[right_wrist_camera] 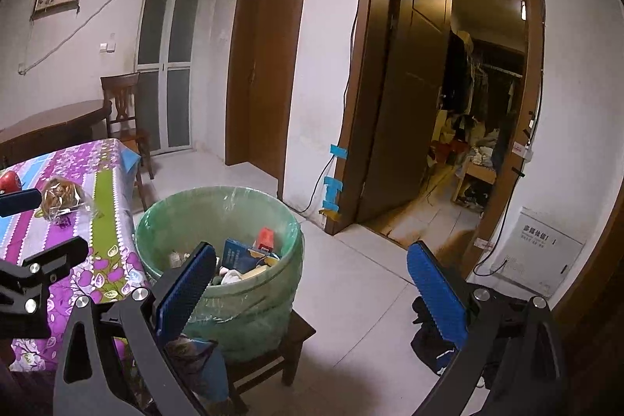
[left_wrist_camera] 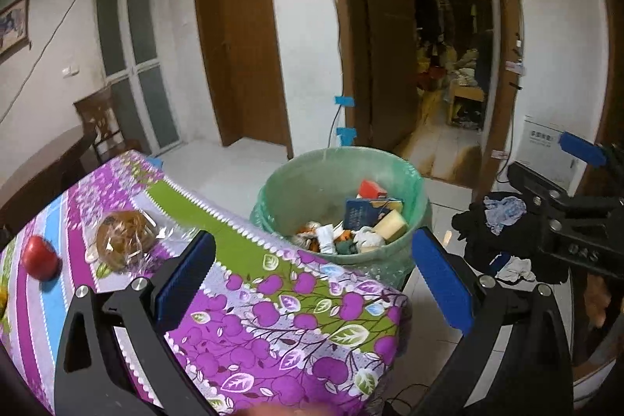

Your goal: Collect trash

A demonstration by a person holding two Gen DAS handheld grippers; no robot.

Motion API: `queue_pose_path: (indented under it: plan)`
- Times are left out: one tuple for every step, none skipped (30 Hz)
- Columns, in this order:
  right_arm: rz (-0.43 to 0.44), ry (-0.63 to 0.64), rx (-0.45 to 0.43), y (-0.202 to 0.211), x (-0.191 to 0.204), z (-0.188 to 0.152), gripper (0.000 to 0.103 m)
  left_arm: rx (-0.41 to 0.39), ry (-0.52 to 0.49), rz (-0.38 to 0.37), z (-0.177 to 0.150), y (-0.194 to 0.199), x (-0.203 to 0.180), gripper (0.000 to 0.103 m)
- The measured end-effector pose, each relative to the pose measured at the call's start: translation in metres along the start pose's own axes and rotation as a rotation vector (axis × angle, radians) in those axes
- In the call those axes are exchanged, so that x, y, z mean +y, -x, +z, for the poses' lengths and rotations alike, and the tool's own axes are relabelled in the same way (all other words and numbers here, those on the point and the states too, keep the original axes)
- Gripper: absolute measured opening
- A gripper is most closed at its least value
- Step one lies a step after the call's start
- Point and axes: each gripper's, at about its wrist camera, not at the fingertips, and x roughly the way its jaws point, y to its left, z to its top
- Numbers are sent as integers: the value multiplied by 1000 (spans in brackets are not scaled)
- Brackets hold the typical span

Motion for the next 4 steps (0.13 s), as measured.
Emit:
queue_pose_path:
  plan:
    - [1,-2,2,0,0,0,98,6,0,-8,0,-1,1,97]
    - [2,-3,4,-1,0,-1,98,8,-2,-6,0,-1,1,97]
    - [3,-3,5,-2,0,-1,98,1,-4,3,0,1,1,97]
    - [2,-3,6,-2,0,-2,98,-5,-7,5,0,2,1,97]
